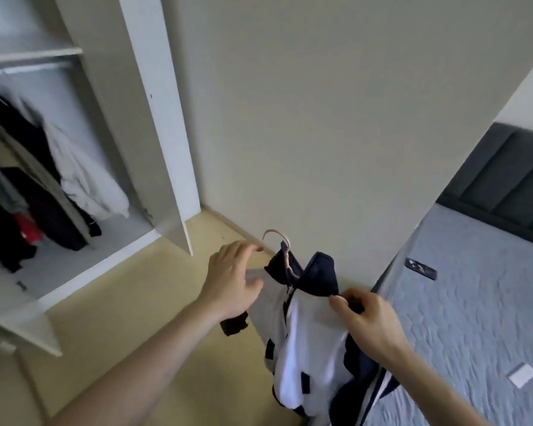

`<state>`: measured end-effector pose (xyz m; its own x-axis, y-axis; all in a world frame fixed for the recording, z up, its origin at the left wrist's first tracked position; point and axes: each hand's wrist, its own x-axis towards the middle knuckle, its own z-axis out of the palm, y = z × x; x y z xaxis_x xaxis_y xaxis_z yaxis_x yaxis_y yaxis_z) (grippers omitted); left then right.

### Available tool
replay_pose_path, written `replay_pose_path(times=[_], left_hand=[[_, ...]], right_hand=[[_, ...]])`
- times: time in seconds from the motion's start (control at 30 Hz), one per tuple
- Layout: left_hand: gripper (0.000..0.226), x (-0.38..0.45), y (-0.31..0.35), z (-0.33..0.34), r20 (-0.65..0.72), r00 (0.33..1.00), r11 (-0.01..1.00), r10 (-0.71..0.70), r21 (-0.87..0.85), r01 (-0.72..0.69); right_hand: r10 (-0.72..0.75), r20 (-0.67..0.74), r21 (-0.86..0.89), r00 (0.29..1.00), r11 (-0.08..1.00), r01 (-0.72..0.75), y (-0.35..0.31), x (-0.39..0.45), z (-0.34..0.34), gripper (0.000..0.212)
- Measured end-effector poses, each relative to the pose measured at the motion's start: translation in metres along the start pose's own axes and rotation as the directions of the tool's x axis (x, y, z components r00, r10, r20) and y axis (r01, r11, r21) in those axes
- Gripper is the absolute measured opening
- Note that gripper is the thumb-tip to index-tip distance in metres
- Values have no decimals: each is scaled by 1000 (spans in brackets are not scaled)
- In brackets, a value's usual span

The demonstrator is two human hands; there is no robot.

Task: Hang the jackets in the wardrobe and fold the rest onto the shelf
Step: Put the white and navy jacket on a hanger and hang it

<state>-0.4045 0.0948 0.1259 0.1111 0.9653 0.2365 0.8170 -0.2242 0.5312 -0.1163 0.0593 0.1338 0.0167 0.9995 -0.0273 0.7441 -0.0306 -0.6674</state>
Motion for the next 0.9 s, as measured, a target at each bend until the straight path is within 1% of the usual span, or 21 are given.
replay_pose_path(times=[0.03,0.07,0.1,0.17,0.27,0.33,0.4,0.47,0.6,0.7,0.73,0.77,0.8,0.87,0.9], left_hand=[[28,1,-11,-9,50,998,999,-37,20,36],[13,2,-25,-17,113,989,996,-93,-1,94],[11,1,-36,-26,174,973,984,-151,-66,164],[19,-3,-62,-42,244,948,939,-203,-226,260],[14,-11,-96,-69,206,961,872,-186,-416,258],[12,-11,-116,-87,166,964,828,-206,-495,262],[13,-10,-133,-105,120,966,818,-231,-513,260],[16,-10,-150,-121,90,964,812,-251,-523,260],[27,-10,-178,-155,85,959,793,-269,-545,271],[33,-5,-206,-180,96,939,710,-331,-630,314],[35,-4,-211,-185,122,931,686,-345,-644,339],[37,-2,-214,-188,137,925,688,-355,-631,358],[39,2,-218,-190,113,920,720,-375,-590,366],[46,14,-228,-195,-12,901,781,-434,-504,370],[45,23,-234,-199,-70,887,793,-457,-485,370]], right_hand=[[-30,37,-6,999,1000,31,-11,6,7,36],[-61,72,-8,996,998,62,-23,13,14,35],[-89,105,-6,990,996,90,-34,19,21,33],[-141,160,12,977,990,141,-57,33,34,30],[-255,252,58,933,967,249,-92,55,54,27],[-341,308,77,888,939,334,-119,71,70,26],[-416,348,97,840,908,409,-145,86,87,29],[-465,371,124,804,883,453,-172,99,105,33],[-554,383,161,739,828,538,-225,120,141,40],[-596,365,169,716,798,578,-264,139,164,41],[-599,363,157,714,795,586,-273,144,170,42],[-602,367,148,709,790,595,-282,148,175,43],[-614,378,159,693,780,605,-291,153,182,45],[-634,395,179,665,763,621,-308,164,197,46],[-643,400,185,653,754,630,-316,171,204,46]])
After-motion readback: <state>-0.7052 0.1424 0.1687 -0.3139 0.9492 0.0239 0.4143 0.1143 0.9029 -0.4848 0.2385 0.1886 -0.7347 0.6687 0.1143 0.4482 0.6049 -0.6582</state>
